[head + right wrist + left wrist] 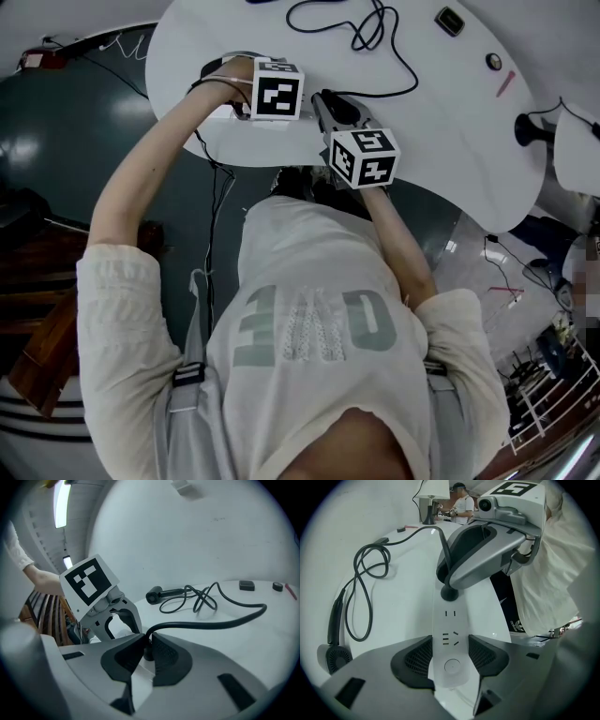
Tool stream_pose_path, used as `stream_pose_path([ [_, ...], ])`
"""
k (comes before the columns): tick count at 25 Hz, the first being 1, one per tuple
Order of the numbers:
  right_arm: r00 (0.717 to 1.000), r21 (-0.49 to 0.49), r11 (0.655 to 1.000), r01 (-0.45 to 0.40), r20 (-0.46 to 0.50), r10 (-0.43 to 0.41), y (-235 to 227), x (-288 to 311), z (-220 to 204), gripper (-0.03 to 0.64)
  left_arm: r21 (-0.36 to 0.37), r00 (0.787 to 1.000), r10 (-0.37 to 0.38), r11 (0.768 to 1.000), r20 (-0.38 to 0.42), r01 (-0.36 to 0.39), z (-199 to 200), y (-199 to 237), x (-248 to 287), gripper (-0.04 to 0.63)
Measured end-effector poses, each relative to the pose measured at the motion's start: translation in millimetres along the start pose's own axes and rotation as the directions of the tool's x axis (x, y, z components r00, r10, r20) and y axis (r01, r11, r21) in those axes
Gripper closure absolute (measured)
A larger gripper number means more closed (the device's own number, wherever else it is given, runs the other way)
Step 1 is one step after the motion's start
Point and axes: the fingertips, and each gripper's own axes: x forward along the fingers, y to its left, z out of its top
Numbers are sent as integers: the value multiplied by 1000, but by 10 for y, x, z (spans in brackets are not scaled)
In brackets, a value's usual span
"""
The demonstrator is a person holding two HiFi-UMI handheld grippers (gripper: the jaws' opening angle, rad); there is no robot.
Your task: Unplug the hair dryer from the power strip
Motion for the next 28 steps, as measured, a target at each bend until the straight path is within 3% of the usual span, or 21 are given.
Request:
stream_pose_path([
  [3,999,88,996,-33,7,32,-14,-58,-16,561,17,1000,-1,1000,-11,1,28,-27,10,350],
  [7,998,258,964,-59,49,48,-106,-114,37,561,6,1000,3,1000,-3,-3,104,-15,22,348],
  [9,997,273,960,-62,62,47,-106,-123,51,565,5,1000,4,1000,-9,-4,108,-21,28,347],
  [12,998,196,979,-53,40,46,-80,-145,36,569,9,1000,-2,1000,-20,3,110,-45,37,347],
  [15,999,-22,999,-33,7,34,7,-196,20,569,31,999,-1,1000,-53,2,112,-66,75,343],
  [18,1000,-184,982,-28,-5,28,119,-246,34,569,55,998,32,998,-55,-29,95,-70,148,328],
  [20,998,-178,983,-47,37,54,192,-305,141,569,46,999,38,998,-18,-38,102,-70,142,327],
  [22,978,-136,986,-97,169,120,332,-466,565,569,48,998,65,997,-11,-64,95,-63,142,327],
  [24,950,-199,976,-88,278,142,417,-606,1078,569,48,997,82,996,-10,-81,62,-56,141,327],
  [26,941,-268,962,-50,310,136,375,-683,1332,568,41,997,79,996,-12,-79,49,-62,140,327],
  [28,934,-255,966,-46,331,132,288,-751,1428,568,37,997,77,996,-25,-76,63,-59,153,327],
])
